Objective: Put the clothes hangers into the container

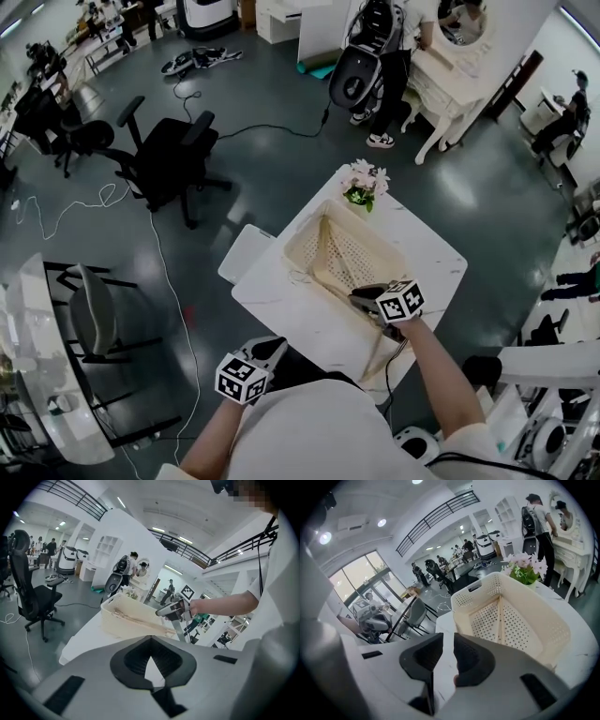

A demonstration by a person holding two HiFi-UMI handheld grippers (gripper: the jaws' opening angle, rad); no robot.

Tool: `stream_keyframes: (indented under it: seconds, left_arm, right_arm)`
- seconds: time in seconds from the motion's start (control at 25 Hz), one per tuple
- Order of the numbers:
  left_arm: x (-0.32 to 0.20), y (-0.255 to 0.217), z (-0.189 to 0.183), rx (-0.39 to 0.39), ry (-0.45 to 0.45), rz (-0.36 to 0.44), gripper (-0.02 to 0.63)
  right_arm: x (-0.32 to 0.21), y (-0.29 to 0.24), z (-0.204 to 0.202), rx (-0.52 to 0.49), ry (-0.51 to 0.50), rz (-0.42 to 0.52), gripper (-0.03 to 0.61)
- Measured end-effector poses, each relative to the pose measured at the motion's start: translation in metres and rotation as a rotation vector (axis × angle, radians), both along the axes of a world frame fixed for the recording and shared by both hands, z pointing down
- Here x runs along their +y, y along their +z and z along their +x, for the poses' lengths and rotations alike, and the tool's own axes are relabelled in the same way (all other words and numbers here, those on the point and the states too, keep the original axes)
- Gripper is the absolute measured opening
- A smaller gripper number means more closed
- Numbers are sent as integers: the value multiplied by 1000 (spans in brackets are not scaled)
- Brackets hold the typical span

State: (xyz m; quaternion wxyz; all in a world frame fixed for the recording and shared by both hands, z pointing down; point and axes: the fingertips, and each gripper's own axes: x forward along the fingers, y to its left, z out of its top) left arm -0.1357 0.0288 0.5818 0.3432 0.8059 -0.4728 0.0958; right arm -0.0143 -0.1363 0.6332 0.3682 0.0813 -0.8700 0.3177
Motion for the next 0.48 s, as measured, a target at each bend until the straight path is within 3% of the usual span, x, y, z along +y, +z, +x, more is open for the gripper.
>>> stream_keyframes:
  seconds: [0.24, 0.48]
  left_arm:
    - [-10, -10, 4, -11, 33, 25, 8]
    - [-14, -14, 12, -16, 79, 36, 8]
  right_arm:
    - [23, -38, 9, -152, 133, 16, 40]
    - [61, -54, 28, -206, 219, 57, 22]
